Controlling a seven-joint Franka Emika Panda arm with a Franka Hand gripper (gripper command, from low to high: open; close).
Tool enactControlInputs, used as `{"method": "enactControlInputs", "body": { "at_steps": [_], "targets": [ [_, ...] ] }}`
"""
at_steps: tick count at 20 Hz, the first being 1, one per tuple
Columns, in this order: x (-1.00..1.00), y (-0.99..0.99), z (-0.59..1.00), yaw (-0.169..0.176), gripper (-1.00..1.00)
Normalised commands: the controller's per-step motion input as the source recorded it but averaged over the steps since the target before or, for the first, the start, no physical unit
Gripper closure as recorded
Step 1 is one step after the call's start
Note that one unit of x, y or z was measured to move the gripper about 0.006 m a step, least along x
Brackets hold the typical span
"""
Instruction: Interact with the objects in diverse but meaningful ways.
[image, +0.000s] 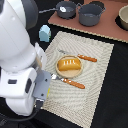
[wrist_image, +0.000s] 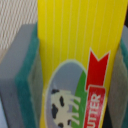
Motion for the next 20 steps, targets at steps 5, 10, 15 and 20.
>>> {"method": "enactControlInputs", "body": {
  "at_steps": [5, 10, 15, 20],
  "targets": [
    [1.0, 0.0, 0.02, 0.0, 1.0],
    [1.0, 0.03, 0.01, 0.0, 1.0],
    [0.74, 0.15, 0.19, 0.0, -1.0],
    [0.52, 0.14, 0.73, -0.011, -1.0]
  ]
}}
